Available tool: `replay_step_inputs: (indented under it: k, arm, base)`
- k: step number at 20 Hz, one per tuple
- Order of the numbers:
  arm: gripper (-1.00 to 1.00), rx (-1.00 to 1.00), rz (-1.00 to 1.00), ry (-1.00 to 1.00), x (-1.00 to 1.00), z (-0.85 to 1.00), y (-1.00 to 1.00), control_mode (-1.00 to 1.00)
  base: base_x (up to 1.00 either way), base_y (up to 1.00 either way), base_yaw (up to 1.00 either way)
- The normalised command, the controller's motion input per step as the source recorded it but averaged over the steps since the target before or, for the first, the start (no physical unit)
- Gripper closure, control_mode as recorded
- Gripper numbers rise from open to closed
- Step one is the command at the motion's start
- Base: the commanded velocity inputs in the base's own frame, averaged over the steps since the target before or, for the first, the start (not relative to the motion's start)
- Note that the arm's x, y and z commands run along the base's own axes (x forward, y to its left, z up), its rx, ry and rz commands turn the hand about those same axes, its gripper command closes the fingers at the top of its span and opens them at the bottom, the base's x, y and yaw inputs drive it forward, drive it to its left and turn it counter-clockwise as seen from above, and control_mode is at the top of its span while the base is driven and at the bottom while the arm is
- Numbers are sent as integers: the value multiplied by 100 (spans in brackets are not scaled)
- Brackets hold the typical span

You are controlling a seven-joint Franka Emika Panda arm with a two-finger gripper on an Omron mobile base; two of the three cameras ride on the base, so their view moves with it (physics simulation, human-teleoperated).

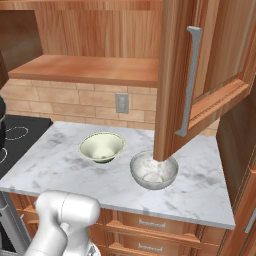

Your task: Open the cabinet. Pick the bowls from the counter and place them in the cabinet. Then close the cabinet.

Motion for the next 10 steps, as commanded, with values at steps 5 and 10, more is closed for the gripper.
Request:
replay_step_inputs:
  k: [5, 10]
  arm:
    - [-100, 4, 3, 1, 0, 24, 20, -100]
    - [-100, 0, -3, 16, -4, 33, -73, -100]
  base:
    - [0, 0, 0]
    - [0, 0, 0]
